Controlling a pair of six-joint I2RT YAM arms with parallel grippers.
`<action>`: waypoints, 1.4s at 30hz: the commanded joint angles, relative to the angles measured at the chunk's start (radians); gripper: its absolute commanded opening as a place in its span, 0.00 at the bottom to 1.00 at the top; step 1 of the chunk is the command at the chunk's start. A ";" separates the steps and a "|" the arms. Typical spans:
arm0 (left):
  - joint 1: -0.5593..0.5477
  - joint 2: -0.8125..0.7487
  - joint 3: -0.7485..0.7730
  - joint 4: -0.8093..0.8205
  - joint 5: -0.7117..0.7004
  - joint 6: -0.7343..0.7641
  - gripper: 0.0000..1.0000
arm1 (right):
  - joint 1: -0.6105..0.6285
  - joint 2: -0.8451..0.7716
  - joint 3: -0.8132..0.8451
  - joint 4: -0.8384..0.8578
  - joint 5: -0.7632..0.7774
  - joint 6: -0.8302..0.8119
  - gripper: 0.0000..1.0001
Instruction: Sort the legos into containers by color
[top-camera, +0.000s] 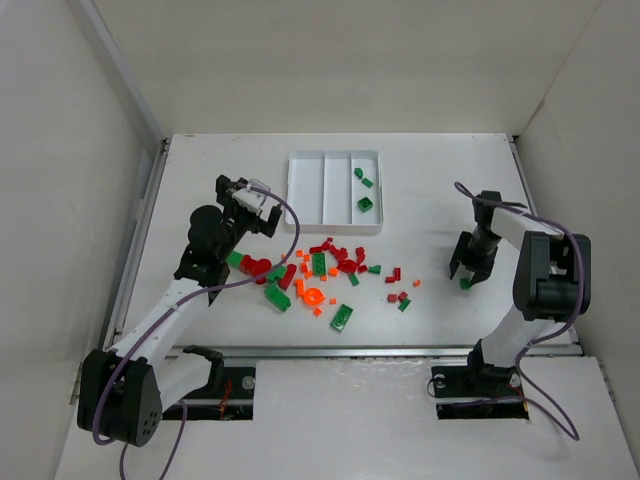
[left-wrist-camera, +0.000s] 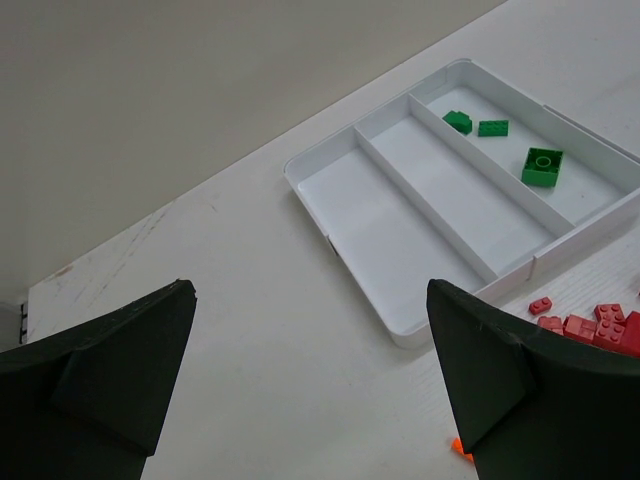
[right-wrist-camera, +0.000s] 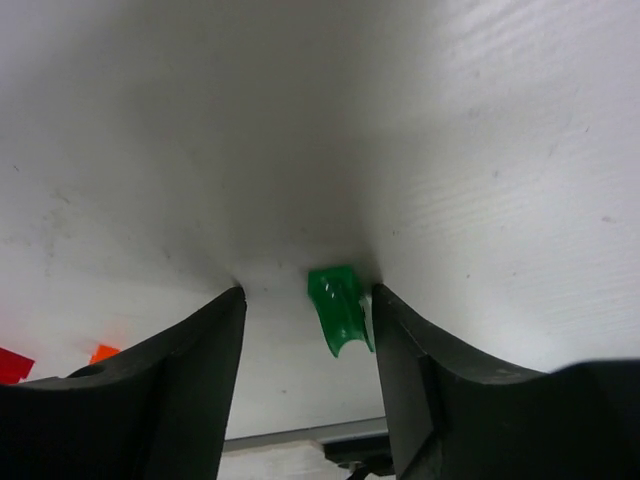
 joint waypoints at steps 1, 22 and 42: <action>0.004 -0.015 -0.008 0.071 0.002 0.014 1.00 | -0.005 -0.067 -0.036 -0.027 -0.047 0.013 0.59; 0.013 -0.024 -0.037 0.090 0.020 0.014 1.00 | 0.015 -0.015 -0.016 -0.061 0.057 0.022 0.43; 0.040 -0.006 0.001 -0.188 0.086 0.207 1.00 | 0.436 0.152 0.574 0.007 -0.036 -0.081 0.00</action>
